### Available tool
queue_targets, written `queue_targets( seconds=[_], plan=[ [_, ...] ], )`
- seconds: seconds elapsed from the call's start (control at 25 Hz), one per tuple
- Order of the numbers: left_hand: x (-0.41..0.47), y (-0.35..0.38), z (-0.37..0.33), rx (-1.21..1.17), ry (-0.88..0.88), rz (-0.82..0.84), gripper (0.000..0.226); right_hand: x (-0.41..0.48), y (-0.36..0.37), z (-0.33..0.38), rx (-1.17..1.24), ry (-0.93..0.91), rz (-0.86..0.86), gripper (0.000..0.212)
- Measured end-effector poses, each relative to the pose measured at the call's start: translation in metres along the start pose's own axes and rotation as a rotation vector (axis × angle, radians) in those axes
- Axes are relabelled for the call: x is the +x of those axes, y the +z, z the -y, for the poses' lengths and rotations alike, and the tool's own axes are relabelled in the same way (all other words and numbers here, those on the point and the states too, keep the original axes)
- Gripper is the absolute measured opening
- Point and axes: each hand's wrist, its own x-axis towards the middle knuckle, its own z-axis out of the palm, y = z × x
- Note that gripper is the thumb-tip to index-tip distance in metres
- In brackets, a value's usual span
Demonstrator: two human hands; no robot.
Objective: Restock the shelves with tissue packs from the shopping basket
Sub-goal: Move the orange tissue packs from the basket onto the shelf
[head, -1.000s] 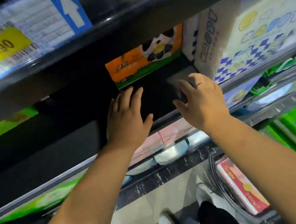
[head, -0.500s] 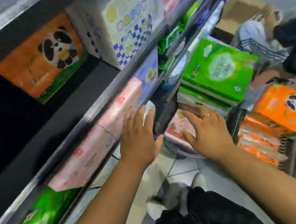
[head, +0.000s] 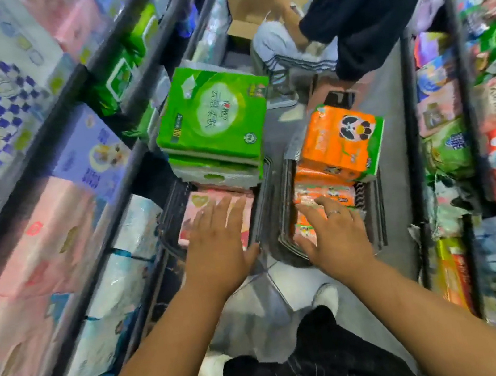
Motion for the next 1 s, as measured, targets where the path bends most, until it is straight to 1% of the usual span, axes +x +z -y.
queue_targets(
  seconds=[0.24,0.36,0.56,0.68,0.88,1.0],
  plan=[
    [0.073,0.066,-0.11,-0.026,0.045,0.137,0.082,0.015,0.014,-0.141,0.048,0.111,0.119,0.058],
    [0.101,0.097,-0.143,-0.004,0.069,0.181,0.081,0.03,0.027,-0.19,0.046,0.154,0.17,0.06],
    [0.167,0.143,-0.167,-0.01,0.118,0.267,0.084,0.077,0.055,-0.252,0.073,0.246,0.187,0.056],
    [0.222,0.175,-0.173,-0.033,0.125,0.248,0.084,0.121,0.075,-0.281,0.068,0.306,0.189,0.059],
    [0.308,0.24,-0.182,-0.084,0.157,0.211,0.082,0.19,0.109,-0.316,0.042,0.319,0.152,0.059],
    [0.341,0.276,-0.186,-0.113,0.154,0.233,0.082,0.227,0.128,-0.334,-0.004,0.313,0.155,0.062]
  ],
)
